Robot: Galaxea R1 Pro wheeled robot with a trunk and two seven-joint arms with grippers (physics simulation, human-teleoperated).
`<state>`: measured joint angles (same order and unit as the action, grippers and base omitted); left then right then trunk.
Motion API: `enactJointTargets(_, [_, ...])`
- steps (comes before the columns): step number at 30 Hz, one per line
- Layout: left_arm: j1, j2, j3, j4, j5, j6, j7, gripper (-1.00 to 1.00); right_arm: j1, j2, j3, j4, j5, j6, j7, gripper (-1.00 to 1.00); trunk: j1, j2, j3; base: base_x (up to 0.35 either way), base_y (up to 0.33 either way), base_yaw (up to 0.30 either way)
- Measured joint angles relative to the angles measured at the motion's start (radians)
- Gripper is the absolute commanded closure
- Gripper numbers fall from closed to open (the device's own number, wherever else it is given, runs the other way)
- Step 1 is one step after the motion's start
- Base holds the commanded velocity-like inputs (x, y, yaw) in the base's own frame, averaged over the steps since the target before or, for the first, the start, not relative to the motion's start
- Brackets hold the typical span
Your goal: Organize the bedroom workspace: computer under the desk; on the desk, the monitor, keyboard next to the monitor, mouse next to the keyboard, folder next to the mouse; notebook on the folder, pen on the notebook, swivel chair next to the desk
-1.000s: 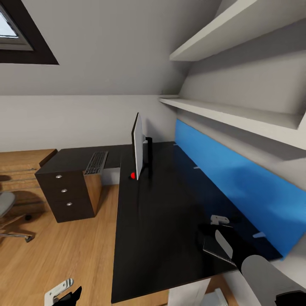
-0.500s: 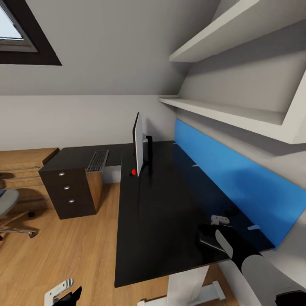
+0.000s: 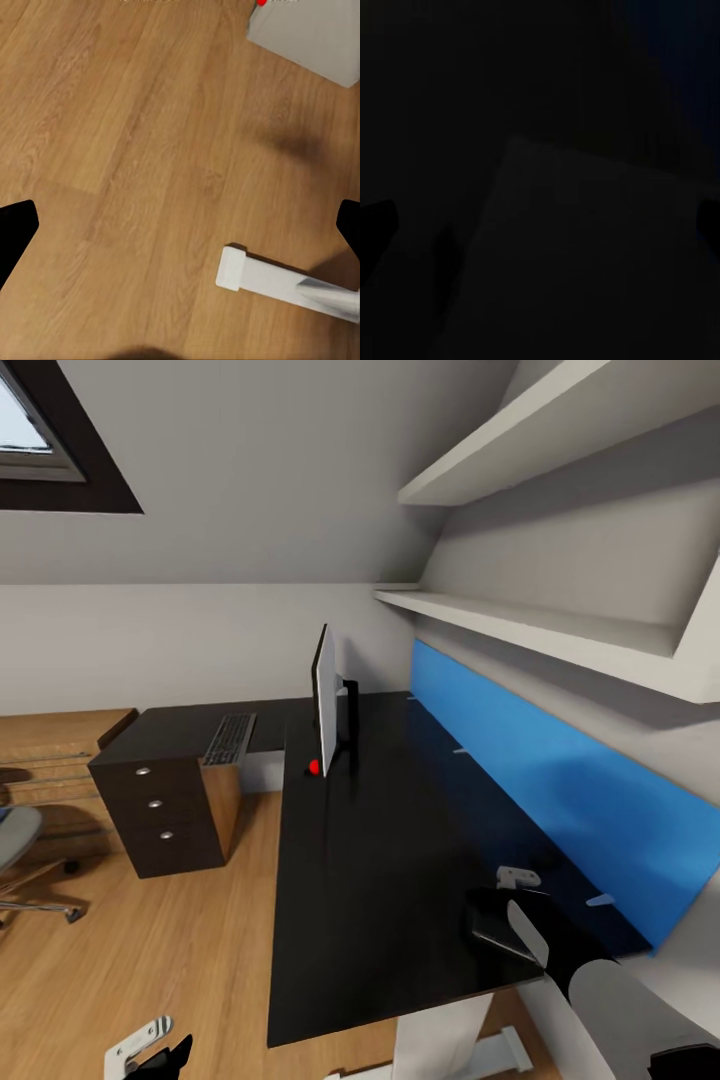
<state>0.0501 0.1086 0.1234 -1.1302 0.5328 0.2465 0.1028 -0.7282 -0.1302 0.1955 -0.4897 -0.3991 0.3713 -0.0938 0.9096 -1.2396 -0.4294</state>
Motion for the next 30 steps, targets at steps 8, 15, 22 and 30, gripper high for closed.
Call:
enactJointTargets(8, [0.0, 0.0, 0.0, 0.005, 0.001, 0.001, 0.001, -1.0, 0.0, 0.0, -0.001, 0.0, 0.0, 0.002, 0.0, -1.0, 0.0, 0.0, 0.0, 0.059, 0.0, 0.0])
enactJointTargets(15, [0.0, 0.0, 0.0, 0.005, 0.001, 0.001, 0.001, -1.0, 0.0, -0.001, -0.004, 0.0, 0.0, 0.005, -0.001, -1.0, 0.0, 0.0, 0.0, 0.027, -0.026, 0.0])
enactJointTargets(22, [0.0, 0.0, 0.0, 0.005, 0.001, 0.0, 0.001, -1.0, 0.0, -0.003, -0.004, 0.0, 0.0, 0.006, -0.002, -1.0, 0.0, 0.0, 0.0, 0.098, -0.104, 0.0])
enactJointTargets(30, [-0.001, 0.0, 0.0, 0.005, -0.001, 0.0, 0.001, -1.0, 0.0, -0.003, -0.004, 0.0, 0.0, 0.006, -0.001, -1.0, 0.0, 0.0, 0.0, 0.021, -0.023, 0.0])
